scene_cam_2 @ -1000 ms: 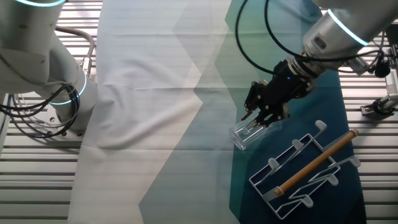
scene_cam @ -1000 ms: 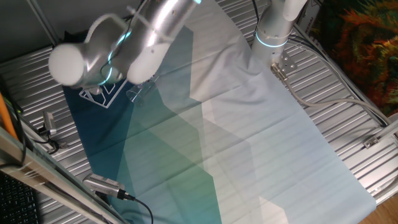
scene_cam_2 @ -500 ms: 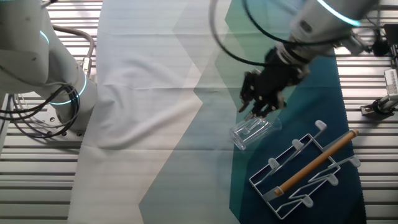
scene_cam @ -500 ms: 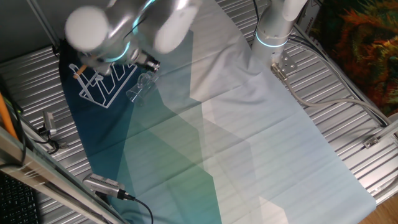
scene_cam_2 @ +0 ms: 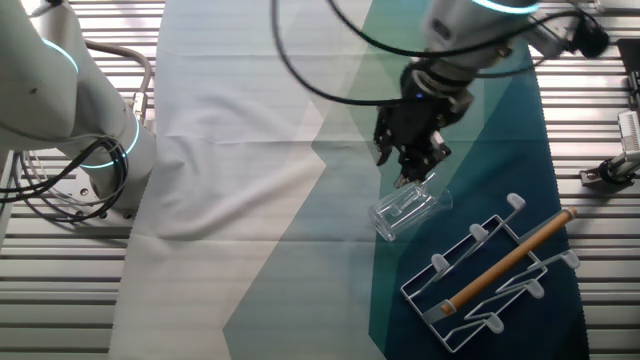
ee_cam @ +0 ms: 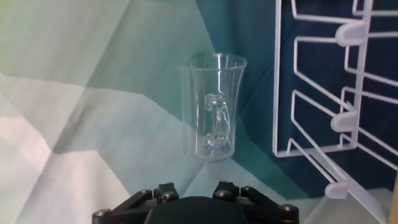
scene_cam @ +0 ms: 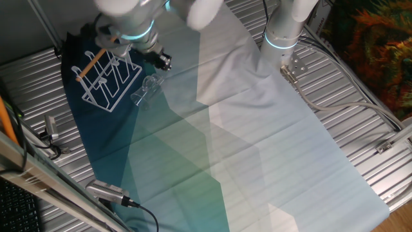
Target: Put the cup on the cup rack
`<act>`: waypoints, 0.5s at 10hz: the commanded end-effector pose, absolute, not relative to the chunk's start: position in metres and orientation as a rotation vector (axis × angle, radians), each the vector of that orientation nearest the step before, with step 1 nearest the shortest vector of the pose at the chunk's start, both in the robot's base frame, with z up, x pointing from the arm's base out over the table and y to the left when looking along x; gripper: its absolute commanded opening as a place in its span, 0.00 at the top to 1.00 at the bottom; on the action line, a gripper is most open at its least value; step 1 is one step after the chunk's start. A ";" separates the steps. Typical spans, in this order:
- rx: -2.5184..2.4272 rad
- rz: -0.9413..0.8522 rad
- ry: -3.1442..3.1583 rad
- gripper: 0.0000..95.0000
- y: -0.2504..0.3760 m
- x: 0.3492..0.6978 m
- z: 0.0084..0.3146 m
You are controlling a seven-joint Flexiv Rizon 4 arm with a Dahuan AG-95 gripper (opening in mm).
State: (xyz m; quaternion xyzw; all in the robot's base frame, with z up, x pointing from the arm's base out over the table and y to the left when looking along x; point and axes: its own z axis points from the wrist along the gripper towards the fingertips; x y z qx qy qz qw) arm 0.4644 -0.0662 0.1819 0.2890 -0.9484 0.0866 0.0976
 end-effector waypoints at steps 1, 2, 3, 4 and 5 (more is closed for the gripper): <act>0.919 0.251 -2.888 0.60 -0.059 0.457 0.186; 0.959 0.262 -2.915 0.60 -0.059 0.457 0.185; 0.967 0.247 -2.946 0.60 -0.060 0.457 0.185; 0.968 0.244 -2.956 0.60 -0.061 0.458 0.184; 0.966 0.235 -2.958 0.60 -0.063 0.461 0.181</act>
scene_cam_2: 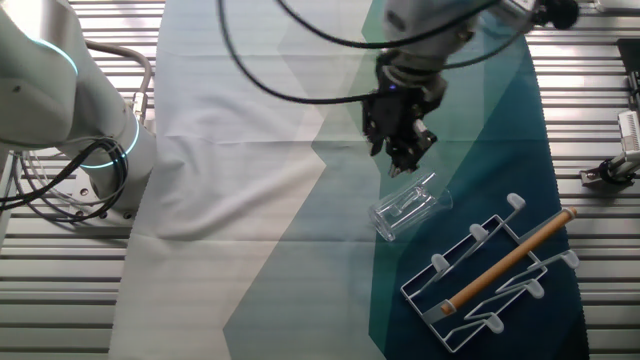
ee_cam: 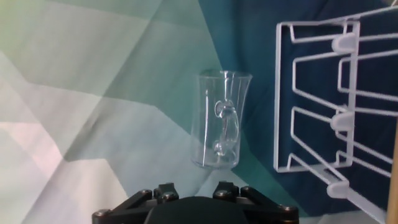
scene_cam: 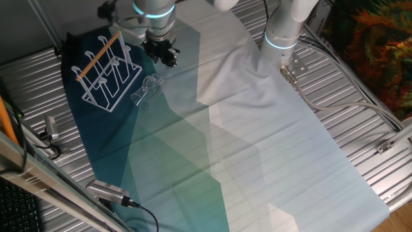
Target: Put the cup on the cup rack
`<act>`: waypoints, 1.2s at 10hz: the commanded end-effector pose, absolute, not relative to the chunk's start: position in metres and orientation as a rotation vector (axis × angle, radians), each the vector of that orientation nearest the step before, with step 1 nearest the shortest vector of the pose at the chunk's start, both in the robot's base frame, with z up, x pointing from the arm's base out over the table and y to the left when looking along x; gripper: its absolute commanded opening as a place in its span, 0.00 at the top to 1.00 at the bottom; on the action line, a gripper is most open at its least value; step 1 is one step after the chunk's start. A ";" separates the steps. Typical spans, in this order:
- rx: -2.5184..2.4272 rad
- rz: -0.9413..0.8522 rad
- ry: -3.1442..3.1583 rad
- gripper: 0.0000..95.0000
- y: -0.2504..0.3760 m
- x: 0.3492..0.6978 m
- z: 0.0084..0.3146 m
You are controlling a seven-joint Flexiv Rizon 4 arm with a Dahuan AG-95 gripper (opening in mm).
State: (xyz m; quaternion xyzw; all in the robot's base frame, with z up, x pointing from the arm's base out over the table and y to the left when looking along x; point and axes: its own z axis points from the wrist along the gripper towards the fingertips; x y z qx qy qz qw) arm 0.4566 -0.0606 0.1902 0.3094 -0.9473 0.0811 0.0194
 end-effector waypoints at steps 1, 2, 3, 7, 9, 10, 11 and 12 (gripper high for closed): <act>0.967 0.226 -2.959 0.60 -0.066 0.463 0.176; 0.977 0.220 -2.957 0.60 -0.070 0.468 0.168; 0.985 0.218 -2.953 0.60 -0.073 0.472 0.164; 1.013 0.202 -2.936 0.60 -0.076 0.489 0.165; 1.023 0.194 -2.934 0.60 -0.077 0.498 0.166; 1.029 0.185 -2.935 0.80 -0.078 0.502 0.164; 1.034 0.181 -2.934 0.80 -0.079 0.505 0.162; 1.040 0.180 -2.931 0.80 -0.080 0.508 0.161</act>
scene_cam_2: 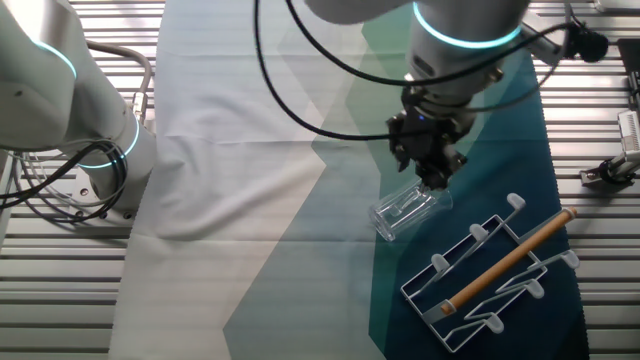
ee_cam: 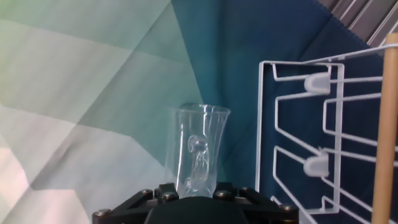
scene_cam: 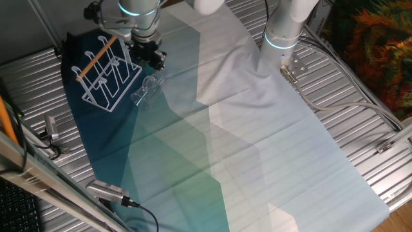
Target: Put the cup on the cup rack
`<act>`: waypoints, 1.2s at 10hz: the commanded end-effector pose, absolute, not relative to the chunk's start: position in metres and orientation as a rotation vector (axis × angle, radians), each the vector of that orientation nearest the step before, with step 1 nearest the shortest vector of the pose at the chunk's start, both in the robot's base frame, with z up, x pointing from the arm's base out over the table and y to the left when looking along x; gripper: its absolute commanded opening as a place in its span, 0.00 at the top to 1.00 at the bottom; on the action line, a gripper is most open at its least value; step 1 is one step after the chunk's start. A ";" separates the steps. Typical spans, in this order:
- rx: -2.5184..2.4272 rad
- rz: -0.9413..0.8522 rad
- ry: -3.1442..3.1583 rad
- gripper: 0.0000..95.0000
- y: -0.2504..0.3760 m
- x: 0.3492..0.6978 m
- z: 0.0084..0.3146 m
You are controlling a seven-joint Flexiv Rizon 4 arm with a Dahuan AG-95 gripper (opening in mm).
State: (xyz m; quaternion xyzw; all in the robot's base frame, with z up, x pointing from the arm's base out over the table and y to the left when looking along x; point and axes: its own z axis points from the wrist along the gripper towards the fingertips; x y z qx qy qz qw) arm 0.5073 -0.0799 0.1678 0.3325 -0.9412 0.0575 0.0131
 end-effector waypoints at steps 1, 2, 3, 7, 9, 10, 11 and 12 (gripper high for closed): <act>1.049 0.178 -2.929 0.80 -0.082 0.512 0.156; 1.056 0.176 -2.927 0.80 -0.084 0.516 0.150; 1.056 0.176 -2.927 0.80 -0.084 0.516 0.150; 1.056 0.176 -2.927 0.80 -0.084 0.516 0.150; 1.056 0.176 -2.927 0.80 -0.084 0.516 0.150; 1.056 0.176 -2.927 0.80 -0.084 0.516 0.150; 1.056 0.176 -2.927 0.80 -0.084 0.516 0.150; 1.056 0.176 -2.927 0.80 -0.084 0.516 0.150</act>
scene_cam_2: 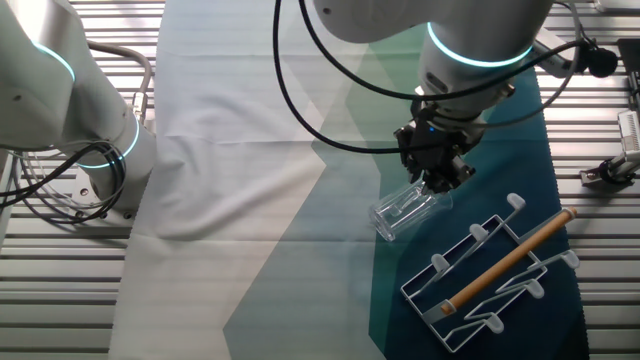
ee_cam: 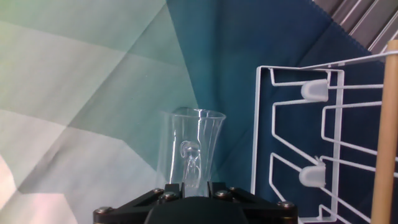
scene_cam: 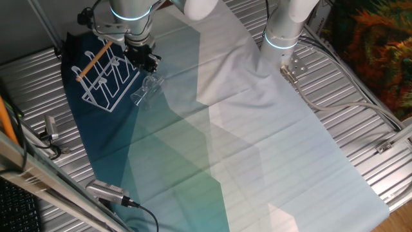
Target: Put the cup on the cup rack
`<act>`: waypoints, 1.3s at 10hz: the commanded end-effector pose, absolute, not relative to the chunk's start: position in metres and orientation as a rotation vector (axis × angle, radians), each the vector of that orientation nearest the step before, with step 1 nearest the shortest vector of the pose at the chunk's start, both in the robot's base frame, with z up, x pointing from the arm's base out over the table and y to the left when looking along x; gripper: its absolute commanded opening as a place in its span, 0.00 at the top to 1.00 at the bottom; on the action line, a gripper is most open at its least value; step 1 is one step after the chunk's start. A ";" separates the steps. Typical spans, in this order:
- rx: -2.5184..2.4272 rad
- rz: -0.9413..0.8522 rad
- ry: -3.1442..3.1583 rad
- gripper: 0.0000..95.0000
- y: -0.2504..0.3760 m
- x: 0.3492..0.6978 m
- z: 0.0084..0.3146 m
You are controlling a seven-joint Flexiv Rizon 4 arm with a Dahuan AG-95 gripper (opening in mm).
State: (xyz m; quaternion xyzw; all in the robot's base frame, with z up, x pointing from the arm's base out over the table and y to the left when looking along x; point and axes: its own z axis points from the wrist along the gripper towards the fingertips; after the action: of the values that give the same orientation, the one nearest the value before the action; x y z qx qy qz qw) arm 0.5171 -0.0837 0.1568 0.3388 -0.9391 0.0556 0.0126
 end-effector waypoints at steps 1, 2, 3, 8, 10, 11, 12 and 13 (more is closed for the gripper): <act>1.056 0.176 -2.927 0.80 -0.084 0.516 0.150; 1.056 0.176 -2.927 0.80 -0.084 0.516 0.150; 1.056 0.176 -2.927 0.80 -0.084 0.516 0.150; 1.056 0.176 -2.927 0.80 -0.084 0.516 0.150; 1.056 0.176 -2.927 0.80 -0.084 0.516 0.150; 1.001 0.153 -2.963 0.80 -0.089 0.522 0.136; 0.936 0.138 -2.978 0.80 -0.089 0.522 0.136; 0.819 0.088 -2.996 0.80 -0.089 0.522 0.137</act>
State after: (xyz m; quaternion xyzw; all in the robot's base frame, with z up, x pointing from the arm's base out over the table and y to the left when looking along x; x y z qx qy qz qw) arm 0.5250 -0.0900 0.1392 0.3159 -0.9474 0.0513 0.0064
